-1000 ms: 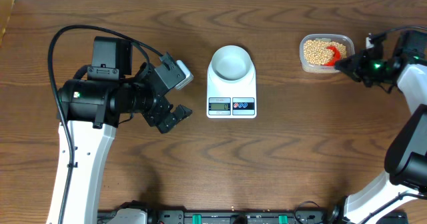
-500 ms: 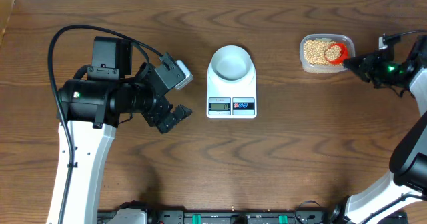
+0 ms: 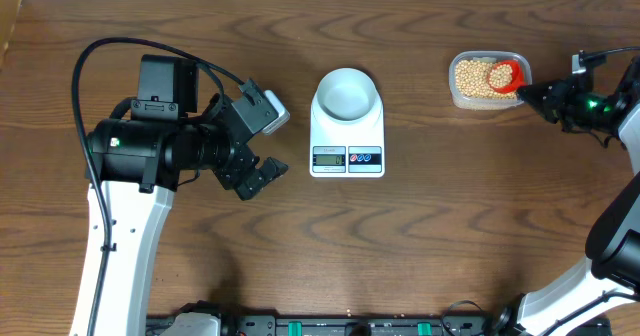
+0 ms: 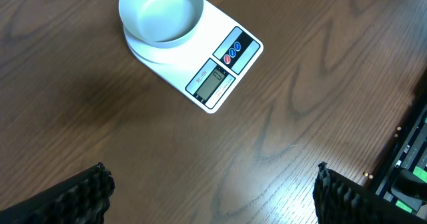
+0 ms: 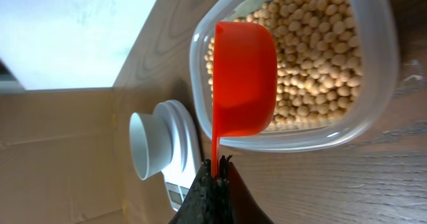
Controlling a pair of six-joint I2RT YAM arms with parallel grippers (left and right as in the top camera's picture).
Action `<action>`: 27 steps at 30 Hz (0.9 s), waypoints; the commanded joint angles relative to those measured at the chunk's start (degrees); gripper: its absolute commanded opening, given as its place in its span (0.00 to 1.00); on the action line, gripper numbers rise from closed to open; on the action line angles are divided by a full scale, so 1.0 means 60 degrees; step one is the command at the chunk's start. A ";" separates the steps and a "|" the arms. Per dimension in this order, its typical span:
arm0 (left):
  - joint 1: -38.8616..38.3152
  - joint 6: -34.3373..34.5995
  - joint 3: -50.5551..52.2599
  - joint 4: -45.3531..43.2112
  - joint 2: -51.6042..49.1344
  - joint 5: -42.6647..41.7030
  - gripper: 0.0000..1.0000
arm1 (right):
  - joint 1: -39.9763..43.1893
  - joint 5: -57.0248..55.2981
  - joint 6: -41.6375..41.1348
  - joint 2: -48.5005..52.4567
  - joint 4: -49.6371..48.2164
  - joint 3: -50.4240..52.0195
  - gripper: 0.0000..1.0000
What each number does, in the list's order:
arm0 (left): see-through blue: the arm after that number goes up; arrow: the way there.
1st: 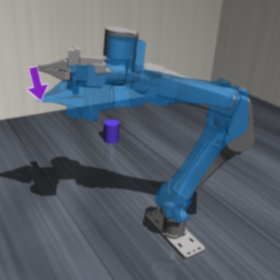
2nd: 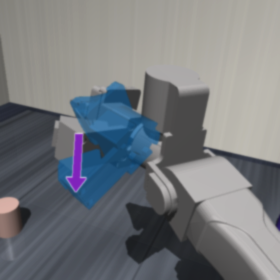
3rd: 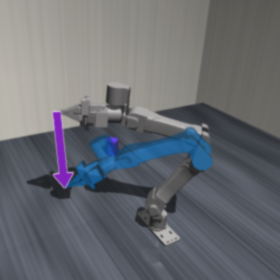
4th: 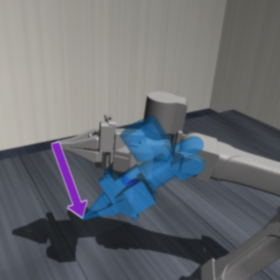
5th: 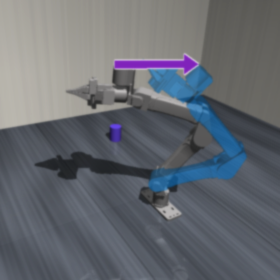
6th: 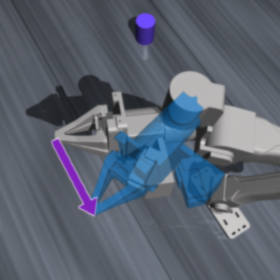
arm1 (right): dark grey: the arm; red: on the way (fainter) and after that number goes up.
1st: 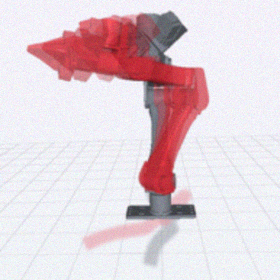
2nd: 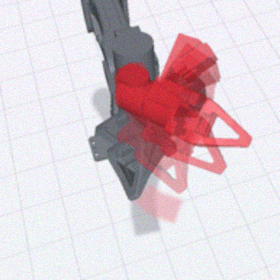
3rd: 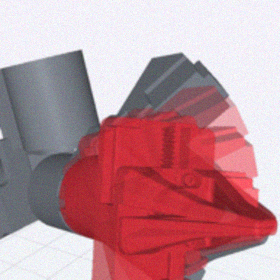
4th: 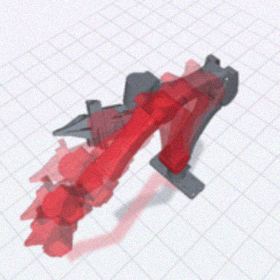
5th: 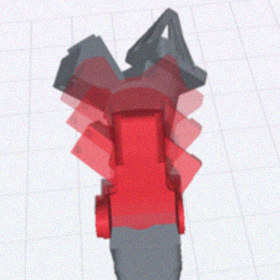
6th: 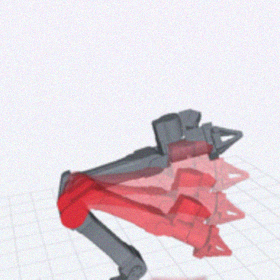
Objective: Scoop item into bowl and weigh 50g on scale
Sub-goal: 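Drag the scoop through the soybeans and lift it filled, then carry the filled scoop left over the grey bowl and tip beans in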
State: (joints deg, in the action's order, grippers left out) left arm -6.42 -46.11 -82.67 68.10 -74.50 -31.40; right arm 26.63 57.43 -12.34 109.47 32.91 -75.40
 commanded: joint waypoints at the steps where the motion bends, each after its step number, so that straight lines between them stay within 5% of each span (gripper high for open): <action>1: 0.0047 0.0087 -0.0237 0.0036 -0.0015 -0.0124 0.98 | 0.0073 0.0761 0.0215 0.0069 -0.0029 -0.0095 0.01; 27: 0.0047 0.0087 -0.0237 0.0036 -0.0015 -0.0124 0.98 | -0.0911 0.2499 -0.0204 0.0069 -0.0255 -0.0095 0.01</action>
State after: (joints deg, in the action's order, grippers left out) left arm -6.42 -46.13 -82.65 68.10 -74.50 -31.40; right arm 23.59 69.63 -12.60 109.47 31.90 -75.40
